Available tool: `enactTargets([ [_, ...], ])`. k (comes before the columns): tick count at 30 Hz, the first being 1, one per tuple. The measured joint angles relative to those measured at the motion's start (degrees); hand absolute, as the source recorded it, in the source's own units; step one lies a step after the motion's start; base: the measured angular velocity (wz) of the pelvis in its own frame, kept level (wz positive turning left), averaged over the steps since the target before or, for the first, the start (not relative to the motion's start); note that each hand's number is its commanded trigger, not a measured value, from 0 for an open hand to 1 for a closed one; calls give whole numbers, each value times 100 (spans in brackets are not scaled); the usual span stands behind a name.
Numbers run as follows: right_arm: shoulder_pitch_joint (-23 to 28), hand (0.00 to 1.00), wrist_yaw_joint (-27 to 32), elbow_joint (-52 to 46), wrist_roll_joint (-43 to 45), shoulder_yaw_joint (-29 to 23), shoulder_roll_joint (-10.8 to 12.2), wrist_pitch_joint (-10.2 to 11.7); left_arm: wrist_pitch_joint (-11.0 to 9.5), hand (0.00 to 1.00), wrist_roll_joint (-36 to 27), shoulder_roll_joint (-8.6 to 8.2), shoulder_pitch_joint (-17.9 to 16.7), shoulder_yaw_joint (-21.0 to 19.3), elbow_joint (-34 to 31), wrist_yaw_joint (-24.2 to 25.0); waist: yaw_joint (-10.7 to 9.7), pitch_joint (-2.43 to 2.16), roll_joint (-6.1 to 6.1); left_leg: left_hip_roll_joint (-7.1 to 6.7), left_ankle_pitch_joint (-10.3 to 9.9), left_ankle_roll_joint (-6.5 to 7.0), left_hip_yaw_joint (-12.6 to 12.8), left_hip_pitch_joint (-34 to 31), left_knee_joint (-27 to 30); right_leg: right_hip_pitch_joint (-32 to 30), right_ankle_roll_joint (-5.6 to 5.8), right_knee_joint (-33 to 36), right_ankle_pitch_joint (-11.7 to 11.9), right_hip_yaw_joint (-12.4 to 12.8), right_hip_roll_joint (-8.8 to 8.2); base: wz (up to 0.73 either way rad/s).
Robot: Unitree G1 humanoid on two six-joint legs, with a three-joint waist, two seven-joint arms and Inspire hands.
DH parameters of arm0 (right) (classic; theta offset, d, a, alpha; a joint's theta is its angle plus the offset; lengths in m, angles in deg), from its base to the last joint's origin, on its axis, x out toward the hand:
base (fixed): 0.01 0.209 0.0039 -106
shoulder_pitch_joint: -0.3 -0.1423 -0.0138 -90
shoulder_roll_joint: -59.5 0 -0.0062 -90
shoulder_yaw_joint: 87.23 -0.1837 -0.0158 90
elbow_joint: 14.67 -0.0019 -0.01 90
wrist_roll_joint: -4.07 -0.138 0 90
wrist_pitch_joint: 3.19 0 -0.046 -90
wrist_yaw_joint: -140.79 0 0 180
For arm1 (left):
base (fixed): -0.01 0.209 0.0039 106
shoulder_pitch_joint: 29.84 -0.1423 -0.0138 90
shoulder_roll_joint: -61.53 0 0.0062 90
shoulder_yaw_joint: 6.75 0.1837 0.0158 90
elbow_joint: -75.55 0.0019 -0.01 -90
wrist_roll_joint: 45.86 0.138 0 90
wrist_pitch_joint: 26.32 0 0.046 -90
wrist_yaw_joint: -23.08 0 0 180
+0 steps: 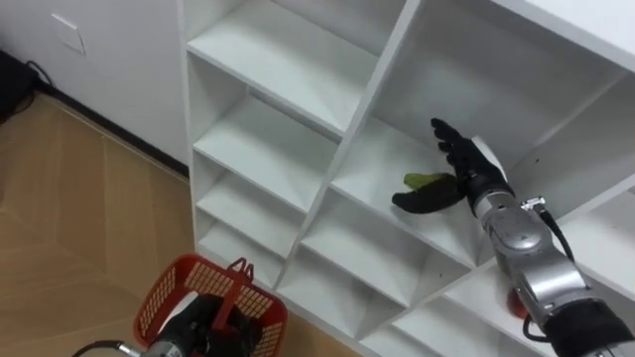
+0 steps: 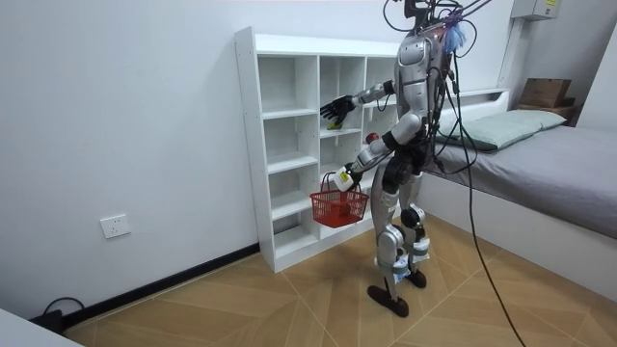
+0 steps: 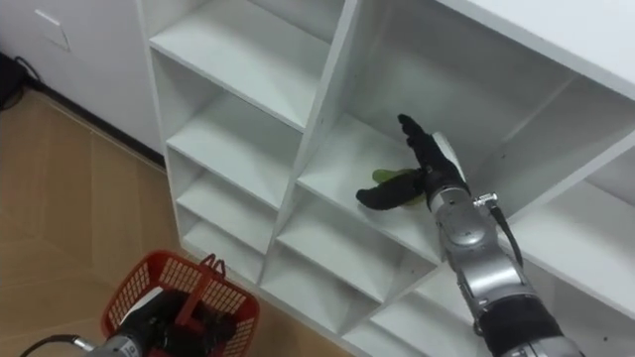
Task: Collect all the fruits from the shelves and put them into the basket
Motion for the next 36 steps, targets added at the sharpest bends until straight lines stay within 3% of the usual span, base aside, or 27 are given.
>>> enactTargets([
  [5,5,0,-61,120,275,2,4,-4,8,100,1,-37,-1,0,-23,7,9,-25,24,-4,-6,-10,-1,-27,83,14,0,8,0,4,-1,0],
  [12,30,0,-32,348,625,13,23,14,9,100,0,-41,-2,8,-34,6,110,-49,162,-12,-10,-15,-12,22,77,86,0,8,0,18,1,-3],
  [36,170,0,107,490,912,12,43,21,7,100,-6,-15,-7,4,-35,-35,114,-56,137,-22,-5,-23,-38,-9,89,76,-1,4,1,13,2,0],
])
